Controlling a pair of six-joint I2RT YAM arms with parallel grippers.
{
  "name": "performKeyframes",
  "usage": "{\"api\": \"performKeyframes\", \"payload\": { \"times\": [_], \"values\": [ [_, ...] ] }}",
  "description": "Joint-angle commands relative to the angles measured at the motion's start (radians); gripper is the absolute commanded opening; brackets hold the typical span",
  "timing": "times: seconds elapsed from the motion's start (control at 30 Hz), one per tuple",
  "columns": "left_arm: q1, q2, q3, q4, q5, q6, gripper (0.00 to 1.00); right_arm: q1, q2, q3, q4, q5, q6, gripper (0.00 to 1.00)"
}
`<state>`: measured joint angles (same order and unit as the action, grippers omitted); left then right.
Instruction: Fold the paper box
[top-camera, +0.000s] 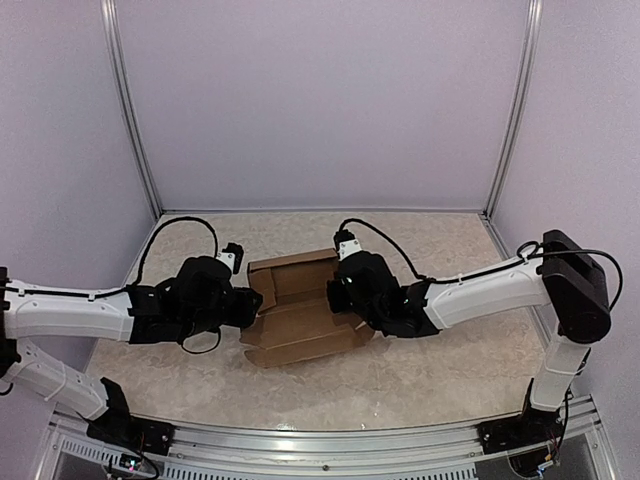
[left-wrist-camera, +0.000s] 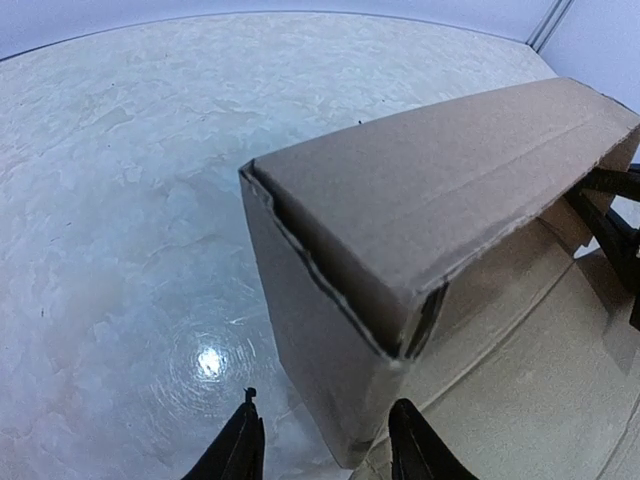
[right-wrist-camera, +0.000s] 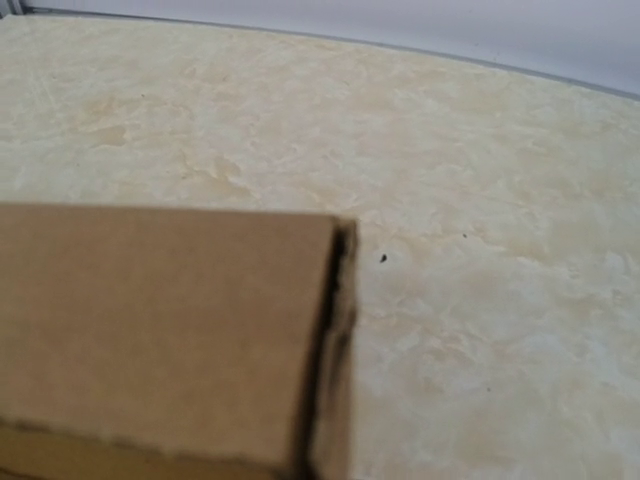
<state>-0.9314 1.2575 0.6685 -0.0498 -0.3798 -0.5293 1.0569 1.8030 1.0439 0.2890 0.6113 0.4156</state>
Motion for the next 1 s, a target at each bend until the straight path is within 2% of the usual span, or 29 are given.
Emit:
{"api": "performKeyframes", "payload": {
  "times": [0.0, 0.27, 0.77, 0.97],
  "values": [
    [0.016, 0.021, 0.041, 0.042, -0.018, -0.023, 0.40, 0.020, -0.023, 0.025, -0.031, 0.024, 0.036, 0.00],
    [0.022, 0.071, 0.080, 0.075, -0.014, -0.027, 0.33, 0.036, -0.023, 0.028, -0.038, 0.039, 0.057, 0.00],
    [0.030, 0.129, 0.120, 0.067, -0.041, -0.028, 0.00, 0.080, -0.021, 0.078, -0.071, 0.031, 0.099, 0.00],
    [0.030, 0.127, 0.112, 0.061, -0.068, -0.025, 0.00, 0.091, -0.024, 0.100, -0.101, 0.016, 0.123, 0.00]
  ]
}}
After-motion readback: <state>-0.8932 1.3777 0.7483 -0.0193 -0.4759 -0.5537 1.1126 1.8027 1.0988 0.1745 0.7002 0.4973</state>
